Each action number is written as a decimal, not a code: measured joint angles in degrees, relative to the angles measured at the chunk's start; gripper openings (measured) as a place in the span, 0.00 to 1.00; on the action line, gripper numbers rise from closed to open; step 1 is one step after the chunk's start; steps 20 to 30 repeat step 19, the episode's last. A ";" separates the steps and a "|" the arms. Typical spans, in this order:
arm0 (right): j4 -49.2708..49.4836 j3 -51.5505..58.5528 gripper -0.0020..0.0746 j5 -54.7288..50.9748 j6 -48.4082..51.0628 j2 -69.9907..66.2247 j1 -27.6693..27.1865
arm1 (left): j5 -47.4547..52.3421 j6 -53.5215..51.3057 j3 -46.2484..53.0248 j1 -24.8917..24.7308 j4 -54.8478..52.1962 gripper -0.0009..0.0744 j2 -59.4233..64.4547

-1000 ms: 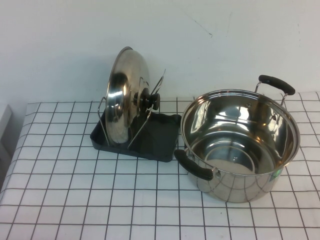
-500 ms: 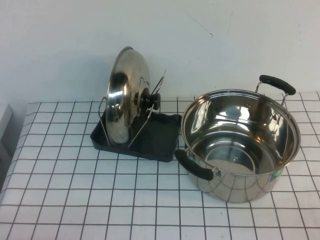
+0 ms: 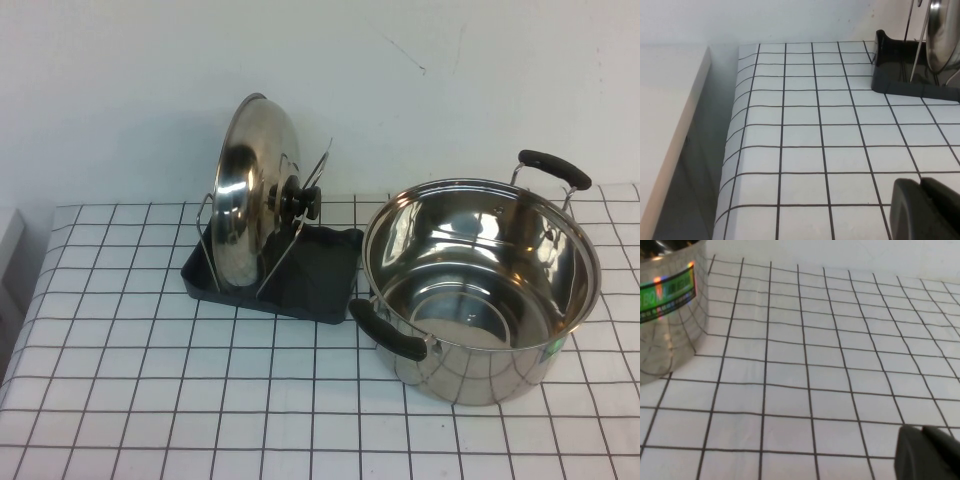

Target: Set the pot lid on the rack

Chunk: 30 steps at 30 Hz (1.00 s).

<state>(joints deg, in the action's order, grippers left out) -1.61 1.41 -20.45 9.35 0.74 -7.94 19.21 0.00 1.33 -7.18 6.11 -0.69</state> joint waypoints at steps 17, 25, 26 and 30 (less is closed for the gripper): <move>-3.28 0.00 0.02 -0.11 -7.58 0.00 2.11 | 0.00 0.00 0.00 0.00 0.00 0.01 0.00; -3.28 0.00 0.02 -0.11 -7.58 0.00 2.24 | 0.00 0.00 0.00 0.00 0.00 0.01 0.00; -3.28 0.00 0.02 -0.11 -7.58 0.00 2.24 | 0.00 0.00 0.00 0.00 0.00 0.01 0.00; -3.28 0.00 0.02 -0.11 -7.58 0.00 2.24 | 0.00 0.00 0.00 0.00 0.00 0.01 0.00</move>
